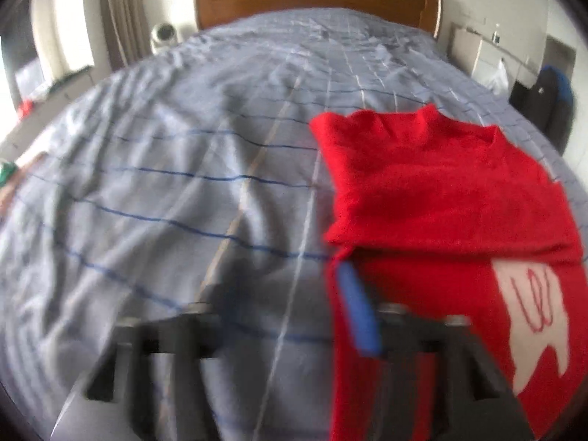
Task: Fold small clothes
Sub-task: 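Fold that side over the body with the left gripper, release, then grasp the sweater hem with the left gripper while the right gripper grasps it too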
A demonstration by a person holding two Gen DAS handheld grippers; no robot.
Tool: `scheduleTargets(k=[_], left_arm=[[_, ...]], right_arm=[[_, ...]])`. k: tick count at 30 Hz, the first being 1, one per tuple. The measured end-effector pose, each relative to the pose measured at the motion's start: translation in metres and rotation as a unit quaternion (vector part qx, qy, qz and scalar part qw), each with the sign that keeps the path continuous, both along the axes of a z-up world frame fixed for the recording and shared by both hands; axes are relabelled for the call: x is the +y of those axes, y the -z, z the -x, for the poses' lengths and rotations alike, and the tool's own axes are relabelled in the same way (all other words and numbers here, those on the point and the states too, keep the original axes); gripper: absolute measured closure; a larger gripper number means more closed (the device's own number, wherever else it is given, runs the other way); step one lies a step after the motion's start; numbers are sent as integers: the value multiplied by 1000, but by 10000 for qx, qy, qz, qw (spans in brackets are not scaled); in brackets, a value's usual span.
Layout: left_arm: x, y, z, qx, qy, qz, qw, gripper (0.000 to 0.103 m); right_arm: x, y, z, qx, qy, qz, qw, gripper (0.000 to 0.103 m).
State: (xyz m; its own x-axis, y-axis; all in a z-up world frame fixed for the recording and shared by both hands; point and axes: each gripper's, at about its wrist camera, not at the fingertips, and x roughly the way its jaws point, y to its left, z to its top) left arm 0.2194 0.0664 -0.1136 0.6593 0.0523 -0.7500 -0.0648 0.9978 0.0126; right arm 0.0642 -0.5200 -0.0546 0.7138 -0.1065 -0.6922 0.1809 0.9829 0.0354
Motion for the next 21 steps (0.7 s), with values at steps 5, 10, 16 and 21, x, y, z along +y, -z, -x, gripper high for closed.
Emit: scheduleTargets(k=[5, 10, 16, 21], left_arm=[[-1, -17, 18, -110, 127, -307, 9994, 19], [1, -26, 25, -134, 173, -463, 9987, 19], [5, -30, 32, -94, 131, -435, 9989, 19], [24, -22, 44, 186, 58, -31, 9998, 16]], right_arm=[[0, 0, 0, 4, 2, 3, 10000, 11], [1, 0, 0, 18, 17, 33, 10000, 11], [2, 0, -1, 52, 44, 116, 9999, 11], [5, 0, -1, 76, 67, 196, 9998, 11]])
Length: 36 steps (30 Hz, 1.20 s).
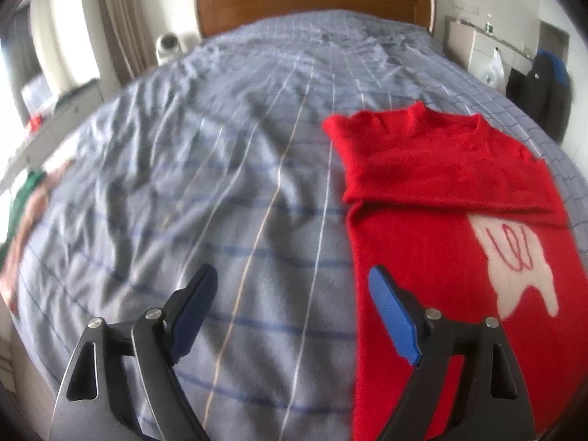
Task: Fold small clothes
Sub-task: 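Grasp the sweater hem with the left gripper while the right gripper grasps it too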
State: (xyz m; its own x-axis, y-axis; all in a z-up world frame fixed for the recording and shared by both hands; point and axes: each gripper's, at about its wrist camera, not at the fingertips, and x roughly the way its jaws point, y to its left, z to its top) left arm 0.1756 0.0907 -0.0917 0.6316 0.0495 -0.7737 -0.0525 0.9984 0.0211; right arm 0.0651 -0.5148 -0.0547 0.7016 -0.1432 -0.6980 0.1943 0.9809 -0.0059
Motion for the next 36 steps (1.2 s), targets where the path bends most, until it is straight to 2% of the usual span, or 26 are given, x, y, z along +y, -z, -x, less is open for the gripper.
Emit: scheduleTargets(k=[4, 7, 11, 12, 14, 16, 17, 19, 22, 25, 27, 28, 29, 30, 31, 32, 34, 36], left_arm=[[29, 15, 25, 385, -27, 684, 9969, 16], [46, 24, 54, 604, 79, 1245, 9903, 16], [42, 22, 98, 654, 646, 1499, 9844, 16], [37, 21, 110, 646, 835, 1547, 9823, 16], [28, 20, 128, 681, 1160, 1699, 9762, 16], [20, 24, 134, 766, 1319, 1809, 9716, 17], [13, 29, 135, 837, 1392, 1821, 9698, 18], [5, 38, 130, 936, 1451, 1735, 9696, 21], [-2, 46, 125, 1030, 1379, 1755, 9693, 23], [-8, 44, 126, 1043, 1558, 1999, 9617, 32], [-13, 46, 127, 1119, 1657, 2093, 9572, 42], [-17, 49, 127, 1196, 1712, 2140, 9543, 51], [-22, 52, 127, 1326, 1802, 2194, 9497, 62], [-26, 55, 127, 1411, 1856, 2201, 9472, 70], [-29, 58, 125, 1490, 1924, 2189, 9449, 93], [-32, 59, 125, 1532, 1950, 2138, 9449, 99], [-30, 54, 128, 1459, 1942, 2146, 9460, 100], [-24, 46, 133, 1377, 1932, 2180, 9467, 101]], right_arm=[[4, 1, 0, 36, 27, 115, 9999, 11], [6, 1, -1, 73, 42, 188, 9998, 11], [4, -7, -5, 389, 37, 31, 9992, 11], [5, -15, -3, 463, 44, -140, 9988, 11], [9, -34, 10, 330, -137, -740, 9966, 11], [24, -51, 27, 381, -611, -1428, 9871, 11], [36, -54, 36, 559, -909, -1747, 9788, 11], [54, -48, 49, 965, -1288, -2159, 9631, 11], [70, -27, 69, 1482, -1335, -2564, 9458, 16], [74, -18, 76, 1454, -1351, -2886, 9366, 22], [79, -12, 74, 1493, -1385, -3019, 9313, 30], [81, -8, 71, 1561, -1422, -3116, 9265, 34], [86, -3, 68, 1691, -1494, -3205, 9200, 49], [92, 1, 66, 1806, -1580, -3186, 9170, 68], [95, 4, 62, 1898, -1646, -3065, 9181, 81], [97, 5, 60, 1937, -1637, -2954, 9211, 95], [96, 7, 60, 1987, -1574, -3012, 9193, 96], [95, -1, 64, 1979, -1516, -2828, 9262, 97]])
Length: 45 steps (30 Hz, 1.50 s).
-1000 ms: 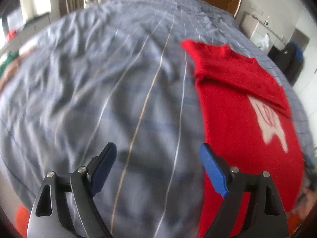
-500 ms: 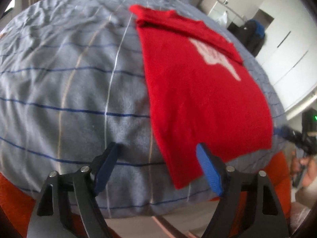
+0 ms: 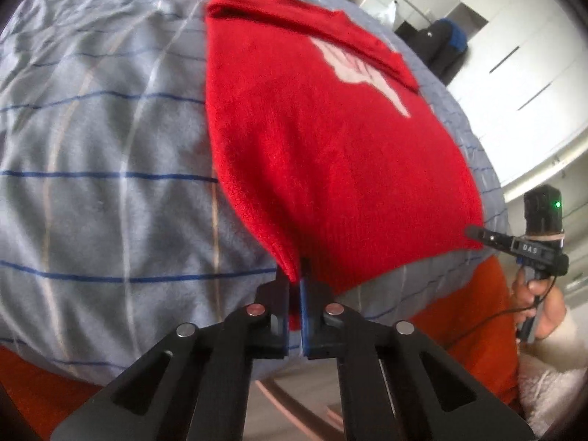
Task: Fold small clothes
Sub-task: 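Grasp the sweater hem with the left gripper while the right gripper grasps it too, then fold the hem up toward the collar with both grippers, release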
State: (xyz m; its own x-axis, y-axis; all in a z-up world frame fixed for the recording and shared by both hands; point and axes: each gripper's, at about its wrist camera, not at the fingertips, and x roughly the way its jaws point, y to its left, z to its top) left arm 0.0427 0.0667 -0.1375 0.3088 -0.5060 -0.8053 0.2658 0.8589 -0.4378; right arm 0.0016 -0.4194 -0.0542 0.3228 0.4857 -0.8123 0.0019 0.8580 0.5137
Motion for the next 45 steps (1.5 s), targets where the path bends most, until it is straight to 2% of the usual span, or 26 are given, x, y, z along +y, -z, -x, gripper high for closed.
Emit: scheduleTargets(k=[6, 15, 20, 22, 24, 29, 32, 36, 39, 41, 45], left_arm=[[15, -16, 16, -139, 9, 34, 9999, 102], [28, -31, 36, -196, 93, 59, 9997, 102], [38, -27, 53, -11, 147, 56, 9999, 102], [44, -31, 48, 9, 3, 202, 9998, 102], [51, -42, 31, -41, -187, 527, 9984, 102], [49, -78, -42, -439, -572, 1097, 9913, 102], [35, -89, -102, -766, -680, 1002, 9897, 102], [9, -85, -193, -948, -882, 527, 9902, 102], [-2, -73, -244, -790, -1064, 308, 9907, 102], [-5, -64, -274, -661, -1224, 249, 9900, 102], [-9, -51, -304, -528, -1354, 132, 9893, 101]], right_arm=[[10, -27, 16, -180, -178, 450, 9987, 98], [17, -49, 37, -332, -440, 614, 9966, 99], [15, -51, 57, -188, -433, 562, 9973, 99], [11, -50, 59, -128, -335, 451, 9983, 99], [3, -52, 52, -190, -130, 166, 9996, 99], [-21, -71, -8, -754, 410, -614, 9944, 98], [-25, -86, -68, -1212, 537, -507, 9899, 98], [-22, -92, -159, -1580, 642, -210, 9851, 98], [-22, -81, -226, -1586, 695, 69, 9849, 98], [-21, -68, -261, -1423, 743, 85, 9870, 98], [-29, -45, -304, -1203, 808, 260, 9891, 98]])
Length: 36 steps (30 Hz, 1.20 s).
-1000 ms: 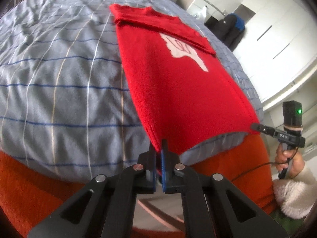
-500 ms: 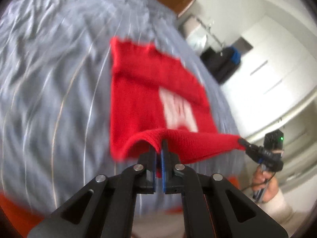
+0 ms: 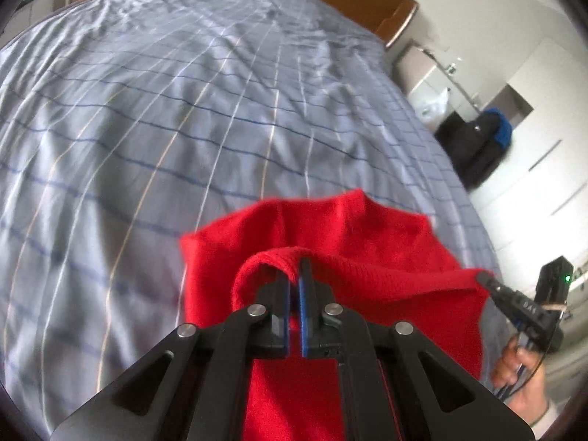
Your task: Fold small clothes
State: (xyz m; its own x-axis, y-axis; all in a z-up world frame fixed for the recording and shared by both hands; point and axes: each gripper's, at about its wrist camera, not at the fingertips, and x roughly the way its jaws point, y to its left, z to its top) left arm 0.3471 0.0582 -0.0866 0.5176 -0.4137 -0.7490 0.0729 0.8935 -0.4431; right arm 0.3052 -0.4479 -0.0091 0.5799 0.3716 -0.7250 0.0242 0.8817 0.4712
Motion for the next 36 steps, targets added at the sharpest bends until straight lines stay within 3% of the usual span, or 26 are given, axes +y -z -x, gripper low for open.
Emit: scheduleTargets(k=[3, 4, 5, 6, 7, 8, 10, 12, 16, 19, 20, 21, 22, 23, 26, 30, 34, 36], left_arm=[[-1, 7, -21, 132, -319, -196, 9992, 84], [2, 8, -24, 170, -436, -205, 9987, 53], [6, 7, -27, 185, -623, -214, 9977, 25], [14, 4, -26, 126, -849, -210, 9961, 19], [22, -1, -23, 40, -997, -181, 9948, 15], [28, -5, -19, -51, -1031, -112, 9946, 15], [38, -14, -9, -192, -987, -93, 9949, 15], [38, -23, 9, -396, -828, -136, 9957, 15], [8, -12, 42, -366, 205, -247, 9988, 9], [-15, 21, 59, -6, 572, -799, 9952, 8], [-15, 32, 65, 150, 471, -1059, 9931, 12], [-10, 35, 71, 217, 346, -1038, 9938, 13], [-3, 33, 76, 213, 257, -903, 9954, 13], [4, 27, 85, 182, 134, -754, 9969, 13], [23, 1, 118, -210, -95, -767, 9968, 10], [45, -8, 154, -736, -533, -1501, 9845, 6], [77, 19, 170, -638, -1073, -1867, 9744, 6], [92, 39, 183, -530, -1180, -1785, 9754, 6]], right_arm=[[-7, 20, -28, 76, 90, -217, 9997, 96], [-10, 29, -35, 144, 169, -403, 9989, 94], [-15, 36, -40, 186, 306, -571, 9977, 84], [-21, 40, -42, 156, 468, -656, 9966, 61], [-25, 39, -42, 84, 606, -708, 9956, 48], [-33, 35, -39, -67, 780, -817, 9936, 33], [-42, 25, -35, -243, 938, -903, 9912, 33], [-43, 9, -28, -316, 755, -658, 9945, 33], [-8, -15, -3, -587, -558, -511, 9954, 33], [30, -5, 23, -455, -1548, -273, 9865, 33], [37, 7, 29, -270, -1671, 21, 9856, 34], [41, 20, 33, -24, -1640, 529, 9850, 38], [37, 36, 37, 297, -1312, 1379, 9813, 40], [30, 39, 39, 346, -1047, 1638, 9803, 48], [0, 13, 58, 7, -186, 1389, 9901, 50], [19, -20, 52, -25, -588, 1019, 9930, 50], [75, -25, 9, 593, -989, 443, 9923, 51], [107, -19, -16, 791, -1086, 485, 9897, 53]])
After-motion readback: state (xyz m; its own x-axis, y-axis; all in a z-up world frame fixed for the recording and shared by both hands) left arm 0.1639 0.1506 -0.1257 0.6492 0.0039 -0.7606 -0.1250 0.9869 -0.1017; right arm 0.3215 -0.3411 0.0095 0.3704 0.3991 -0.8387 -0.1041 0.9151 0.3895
